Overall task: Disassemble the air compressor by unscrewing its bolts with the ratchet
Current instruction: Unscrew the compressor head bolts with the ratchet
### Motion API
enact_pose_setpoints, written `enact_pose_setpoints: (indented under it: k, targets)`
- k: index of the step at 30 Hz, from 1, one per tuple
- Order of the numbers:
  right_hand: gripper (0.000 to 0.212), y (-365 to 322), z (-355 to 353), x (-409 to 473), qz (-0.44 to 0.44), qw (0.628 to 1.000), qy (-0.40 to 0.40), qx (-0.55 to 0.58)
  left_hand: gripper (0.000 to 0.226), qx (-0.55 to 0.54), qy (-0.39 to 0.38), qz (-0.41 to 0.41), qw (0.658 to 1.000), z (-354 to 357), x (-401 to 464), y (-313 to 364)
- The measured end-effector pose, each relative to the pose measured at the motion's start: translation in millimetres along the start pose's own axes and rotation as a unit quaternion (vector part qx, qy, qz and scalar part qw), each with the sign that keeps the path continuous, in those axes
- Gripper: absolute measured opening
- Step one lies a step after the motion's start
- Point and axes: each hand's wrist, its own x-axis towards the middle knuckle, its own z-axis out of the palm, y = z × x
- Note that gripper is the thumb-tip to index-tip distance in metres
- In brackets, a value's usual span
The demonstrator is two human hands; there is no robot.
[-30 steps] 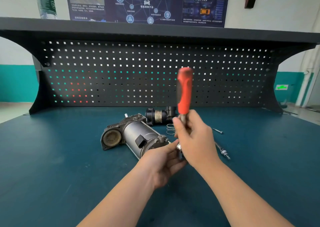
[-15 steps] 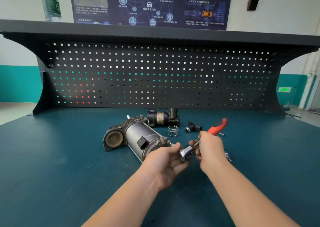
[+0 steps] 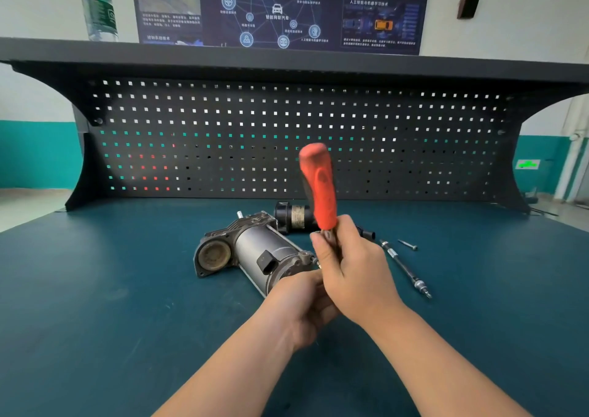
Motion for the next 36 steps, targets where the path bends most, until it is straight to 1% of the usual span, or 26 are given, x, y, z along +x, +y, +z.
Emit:
enact_pose_setpoints:
  k: [1, 3, 5, 6, 7, 9, 10, 11, 12, 13, 14, 16, 17, 18, 20, 22, 24, 25, 27, 29, 30, 31, 32, 34, 35, 36]
  targets:
    - [0.020, 2, 1, 0, 0.039, 0.999, 0.013, 0.023, 0.037, -0.001, -0.001, -0.001, 1.000, 0, 0, 0]
    - [0.023, 6, 3, 2, 0.145, 0.985, 0.053, 0.076, 0.026, -0.014, -0.005, -0.006, 1.000, 2, 0, 0]
    - [0.022, 14, 3, 6, 0.277, 0.948, 0.094, 0.124, 0.011, -0.034, -0.002, -0.010, 0.999, 4, 1, 1]
    - [0.021, 18, 2, 8, 0.351, 0.917, 0.109, 0.156, 0.010, -0.040, 0.000, -0.012, 0.999, 4, 1, 0]
    - [0.020, 25, 2, 10, 0.430, 0.872, 0.123, 0.197, 0.009, -0.044, 0.003, -0.012, 0.999, 4, 2, 0]
    - [0.021, 34, 1, 10, 0.573, 0.749, 0.145, 0.300, 0.010, -0.045, 0.002, -0.015, 0.999, 5, 3, -1]
    - [0.024, 36, 0, 9, 0.616, 0.693, 0.152, 0.343, 0.010, -0.044, 0.000, -0.016, 0.999, 5, 3, -2]
    - [0.026, 36, 0, 8, 0.636, 0.665, 0.151, 0.361, 0.011, -0.041, -0.002, -0.017, 0.999, 5, 3, -2]
    - [0.027, 35, 1, 8, 0.632, 0.677, 0.140, 0.351, 0.011, -0.039, 0.000, -0.016, 0.999, 4, 4, -3]
    - [0.027, 34, 2, 7, 0.602, 0.719, 0.129, 0.323, 0.011, -0.038, 0.002, -0.017, 0.999, 4, 5, -3]
    - [0.026, 33, 3, 7, 0.552, 0.774, 0.126, 0.284, 0.010, -0.039, 0.005, -0.017, 0.999, 3, 5, -3]
    - [0.025, 25, 1, 9, 0.423, 0.875, 0.120, 0.202, 0.010, -0.038, 0.005, -0.012, 0.999, 3, 4, -2]
    - [0.025, 22, 0, 9, 0.351, 0.916, 0.109, 0.163, 0.011, -0.035, 0.001, -0.009, 0.999, 3, 3, -2]
    - [0.024, 17, -1, 8, 0.283, 0.946, 0.092, 0.127, 0.012, -0.029, -0.003, -0.006, 1.000, 3, 2, -1]
    - [0.022, 9, -2, 4, 0.172, 0.982, 0.047, 0.056, 0.012, -0.019, 0.000, -0.002, 1.000, 2, 0, -1]
    - [0.021, 3, -1, 1, 0.094, 0.995, 0.018, 0.003, 0.016, -0.016, 0.009, -0.002, 1.000, 2, 0, -1]
    - [0.020, 3, 0, 1, 0.071, 0.997, 0.014, -0.013, 0.020, -0.020, 0.011, -0.001, 1.000, 2, 0, -1]
    - [0.020, 3, 0, 2, 0.085, 0.996, 0.020, -0.002, 0.020, -0.022, 0.009, -0.001, 1.000, 3, 0, 0]
    - [0.022, 6, 1, 2, 0.151, 0.986, 0.044, 0.046, 0.014, -0.027, 0.002, -0.005, 1.000, 4, 0, 0]
    - [0.023, 11, 2, 5, 0.246, 0.962, 0.078, 0.087, 0.010, -0.034, 0.000, -0.010, 0.999, 5, 0, 1]
    - [0.023, 16, 2, 7, 0.308, 0.940, 0.093, 0.112, 0.011, -0.039, 0.002, -0.012, 0.999, 6, 1, 1]
    - [0.022, 21, 2, 9, 0.380, 0.907, 0.106, 0.145, 0.011, -0.042, 0.007, -0.013, 0.999, 7, 2, 0]
    - [0.020, 27, 1, 11, 0.457, 0.861, 0.116, 0.190, 0.009, -0.043, 0.011, -0.014, 0.999, 7, 2, 0]
    - [0.018, 34, -1, 10, 0.581, 0.751, 0.121, 0.289, 0.009, -0.037, 0.014, -0.015, 0.999, 7, 3, -1]
    - [0.018, 34, -1, 8, 0.611, 0.717, 0.115, 0.314, 0.010, -0.033, 0.013, -0.016, 0.999, 6, 3, -2]
    - [0.018, 34, -1, 7, 0.616, 0.712, 0.109, 0.318, 0.010, -0.031, 0.012, -0.017, 0.999, 6, 2, -2]
